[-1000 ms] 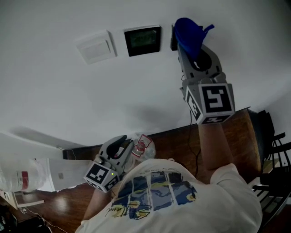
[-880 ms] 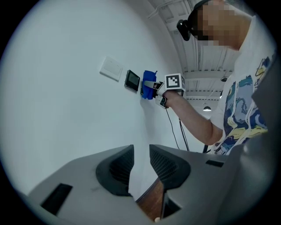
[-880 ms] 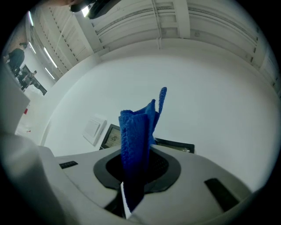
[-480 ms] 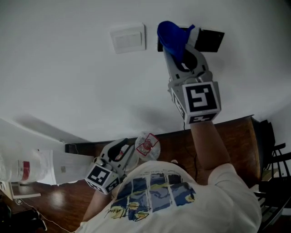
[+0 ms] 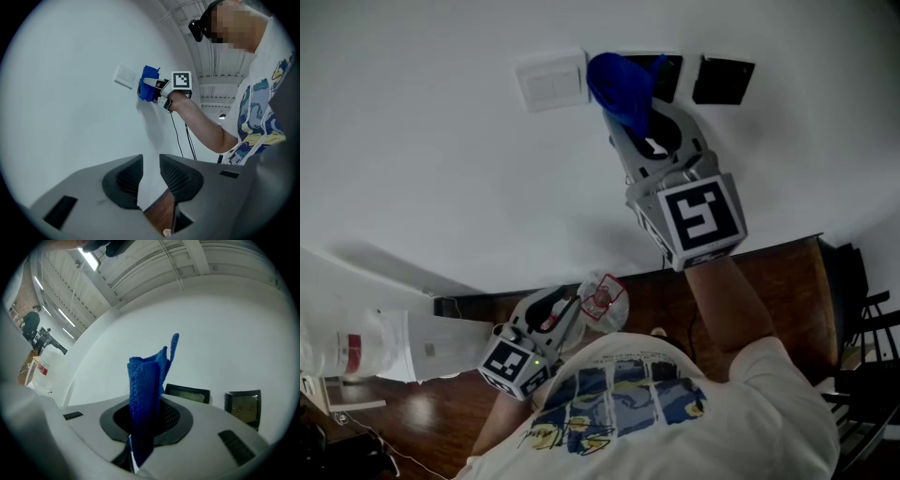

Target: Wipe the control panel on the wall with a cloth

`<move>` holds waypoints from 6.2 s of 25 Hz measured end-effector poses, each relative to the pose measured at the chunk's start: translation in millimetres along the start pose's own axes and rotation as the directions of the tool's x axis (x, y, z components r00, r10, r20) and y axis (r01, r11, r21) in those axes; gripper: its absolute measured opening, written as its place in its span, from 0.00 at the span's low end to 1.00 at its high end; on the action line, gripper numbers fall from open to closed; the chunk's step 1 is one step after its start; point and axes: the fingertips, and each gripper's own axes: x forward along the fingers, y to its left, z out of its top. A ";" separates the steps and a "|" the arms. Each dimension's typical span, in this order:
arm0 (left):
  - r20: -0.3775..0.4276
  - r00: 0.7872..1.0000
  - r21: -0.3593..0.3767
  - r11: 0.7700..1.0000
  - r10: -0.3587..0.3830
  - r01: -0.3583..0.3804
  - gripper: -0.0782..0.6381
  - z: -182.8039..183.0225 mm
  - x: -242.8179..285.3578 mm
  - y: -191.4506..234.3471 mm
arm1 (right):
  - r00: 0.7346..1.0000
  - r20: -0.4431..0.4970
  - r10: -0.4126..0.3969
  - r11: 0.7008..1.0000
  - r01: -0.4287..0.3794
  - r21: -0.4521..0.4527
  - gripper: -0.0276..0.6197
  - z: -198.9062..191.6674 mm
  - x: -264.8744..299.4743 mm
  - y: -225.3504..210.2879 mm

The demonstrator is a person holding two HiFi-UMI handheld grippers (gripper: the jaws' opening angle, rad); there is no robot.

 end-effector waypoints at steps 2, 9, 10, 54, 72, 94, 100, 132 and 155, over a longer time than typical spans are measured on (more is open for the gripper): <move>-0.010 1.000 0.003 1.000 -0.009 0.009 0.23 0.4 9.3 -4.3 | 1.000 0.004 -0.003 1.000 0.003 -0.004 0.16 1.5 -18.9 -13.0; -0.005 0.999 0.018 0.999 -0.035 0.035 0.23 14.2 51.6 -24.8 | 0.990 -0.036 -0.134 0.991 0.133 -0.028 0.16 -13.2 -89.0 -98.6; -0.008 0.999 0.016 0.999 -0.039 0.039 0.23 15.6 58.1 -27.9 | 0.986 -0.047 -0.160 0.987 0.159 -0.027 0.16 -18.1 -97.1 -113.6; 0.002 0.994 0.043 0.994 0.105 -0.105 0.23 8.2 -12.8 14.8 | 1.000 -0.017 0.010 1.000 -0.009 0.013 0.16 -15.8 21.2 -4.3; 0.000 0.999 0.050 0.998 0.042 -0.042 0.23 17.2 33.6 -13.1 | 0.990 -0.037 -0.137 0.990 0.138 0.034 0.16 -22.0 -81.6 -106.4; 0.010 0.998 0.040 0.997 0.069 -0.070 0.23 21.0 73.7 -34.1 | 0.954 -0.082 -0.290 0.957 0.291 0.000 0.16 -52.6 -94.6 -196.7; -0.001 0.999 0.051 0.998 0.046 -0.046 0.23 17.6 55.1 -22.2 | 0.967 -0.074 -0.243 0.970 0.245 0.010 0.16 -46.9 -72.5 -151.1; 0.055 0.994 -0.020 0.995 0.094 -0.093 0.23 -7.1 -48.0 20.7 | 0.999 -0.047 0.021 0.999 -0.019 0.050 0.16 -23.8 -28.6 33.5; 0.053 0.952 0.015 0.953 0.301 -0.302 0.23 8.1 48.2 -237.5 | 0.944 -0.114 0.309 0.925 -0.270 0.268 0.16 -88.9 -392.2 -29.1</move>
